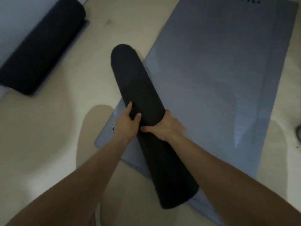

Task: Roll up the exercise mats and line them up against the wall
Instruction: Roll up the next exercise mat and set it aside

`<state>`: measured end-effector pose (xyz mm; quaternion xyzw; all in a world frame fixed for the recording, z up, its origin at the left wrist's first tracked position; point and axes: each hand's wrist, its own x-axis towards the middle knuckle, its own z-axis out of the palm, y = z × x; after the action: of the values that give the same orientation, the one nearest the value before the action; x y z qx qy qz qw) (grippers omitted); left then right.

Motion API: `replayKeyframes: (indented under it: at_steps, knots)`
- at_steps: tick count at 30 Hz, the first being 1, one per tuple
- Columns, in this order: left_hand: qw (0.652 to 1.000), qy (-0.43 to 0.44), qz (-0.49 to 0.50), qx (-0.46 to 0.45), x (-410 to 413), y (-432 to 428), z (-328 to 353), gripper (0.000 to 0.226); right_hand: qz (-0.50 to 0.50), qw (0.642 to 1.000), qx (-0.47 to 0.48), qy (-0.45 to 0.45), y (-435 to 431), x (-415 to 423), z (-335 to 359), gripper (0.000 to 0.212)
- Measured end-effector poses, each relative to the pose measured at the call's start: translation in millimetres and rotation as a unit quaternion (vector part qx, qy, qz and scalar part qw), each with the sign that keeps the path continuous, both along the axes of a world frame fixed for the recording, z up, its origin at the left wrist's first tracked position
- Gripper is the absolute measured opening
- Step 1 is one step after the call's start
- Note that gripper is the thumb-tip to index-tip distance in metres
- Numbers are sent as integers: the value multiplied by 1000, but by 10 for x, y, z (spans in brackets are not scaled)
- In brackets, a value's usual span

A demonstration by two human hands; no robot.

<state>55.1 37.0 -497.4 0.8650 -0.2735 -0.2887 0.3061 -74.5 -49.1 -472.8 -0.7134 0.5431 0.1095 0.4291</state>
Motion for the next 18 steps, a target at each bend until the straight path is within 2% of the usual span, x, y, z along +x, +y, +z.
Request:
replayKeyframes:
  at_steps: [4, 6, 8, 11, 13, 15, 18]
  knots:
    - [1000, 22, 5, -7, 747, 282, 98, 55, -59, 989, 57, -125, 176, 852, -60, 107]
    - [1000, 24, -7, 3, 1109, 455, 117, 54, -76, 982, 79, -154, 226, 1282, -134, 100]
    - [999, 0, -34, 28, 1445, 573, 154, 58, -102, 977, 90, -166, 266, 1688, -234, 102]
    - [992, -1, -103, 77, 1850, 639, 190, 94, -131, 971, 91, -180, 276, 2256, -347, 107]
    - [979, -39, -151, 127, 2065, 632, 155, 122, -153, 962, 102, -201, 232, 2651, -419, 104]
    - [974, -87, -149, 146, 2369, 592, 95, 130, -182, 951, 112, -223, 170, 3095, -493, 104]
    - [971, -148, -111, 154, 2950, 464, 25, 126, -205, 933, 139, -261, 50, 3792, -569, 94]
